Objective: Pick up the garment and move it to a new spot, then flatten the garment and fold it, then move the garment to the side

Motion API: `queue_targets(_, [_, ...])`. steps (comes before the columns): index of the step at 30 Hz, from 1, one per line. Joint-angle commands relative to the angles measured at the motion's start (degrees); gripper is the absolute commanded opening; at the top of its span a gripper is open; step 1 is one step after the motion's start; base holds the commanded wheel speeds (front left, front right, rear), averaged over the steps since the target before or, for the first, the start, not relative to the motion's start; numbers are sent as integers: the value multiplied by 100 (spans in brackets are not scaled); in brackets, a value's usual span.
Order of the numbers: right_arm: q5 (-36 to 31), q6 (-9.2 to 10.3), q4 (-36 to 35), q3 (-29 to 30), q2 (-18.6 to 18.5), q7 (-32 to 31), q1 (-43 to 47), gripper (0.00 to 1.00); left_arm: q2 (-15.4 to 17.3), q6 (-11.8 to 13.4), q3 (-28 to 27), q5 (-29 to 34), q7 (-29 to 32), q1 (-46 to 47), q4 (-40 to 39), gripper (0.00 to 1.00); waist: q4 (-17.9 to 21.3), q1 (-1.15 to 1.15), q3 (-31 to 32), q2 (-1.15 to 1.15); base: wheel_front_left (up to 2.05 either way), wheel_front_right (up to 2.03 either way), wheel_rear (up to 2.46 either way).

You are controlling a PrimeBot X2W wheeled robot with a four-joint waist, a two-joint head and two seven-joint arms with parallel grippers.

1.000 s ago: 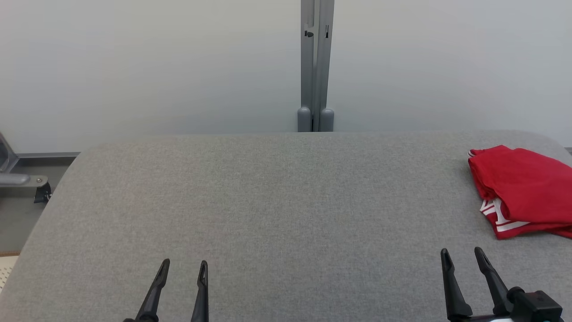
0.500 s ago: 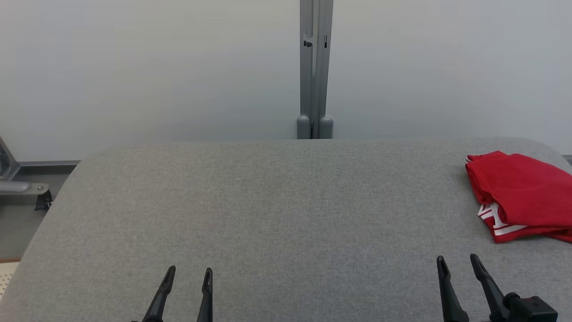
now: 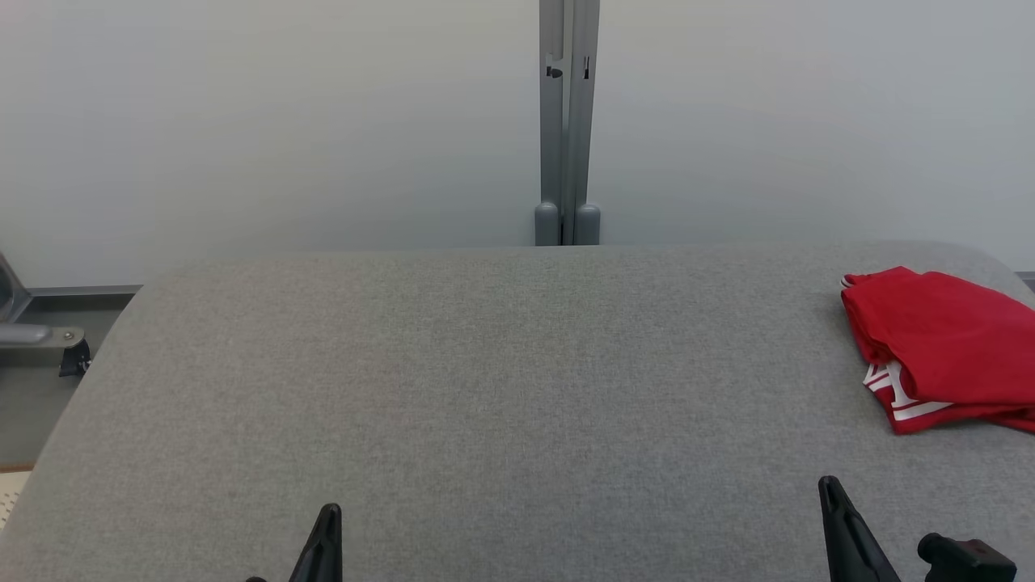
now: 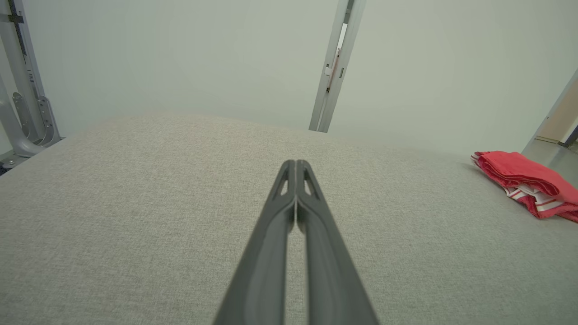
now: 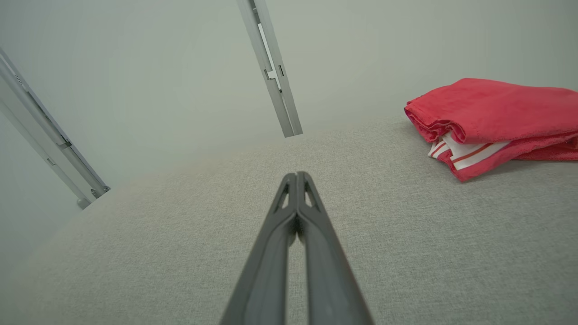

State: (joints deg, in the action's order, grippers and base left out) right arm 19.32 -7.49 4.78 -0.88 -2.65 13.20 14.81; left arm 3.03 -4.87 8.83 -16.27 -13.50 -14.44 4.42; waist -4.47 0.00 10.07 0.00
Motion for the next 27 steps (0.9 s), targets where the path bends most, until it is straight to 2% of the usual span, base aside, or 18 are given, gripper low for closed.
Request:
queue_targets(1, [281, 0, -48, 25, -39, -54, -210, 0, 43, -18, -61, -298, 43, 231, -47, 0, 8, 0, -15, 0, 0, 0, 0])
queue_targets(27, [2675, 0, 265, 179, -103, -620, -854, 0, 146, -115, -391, -2851, 564, 872, 314, 0, 105, 0, -240, 0, 0, 0, 0])
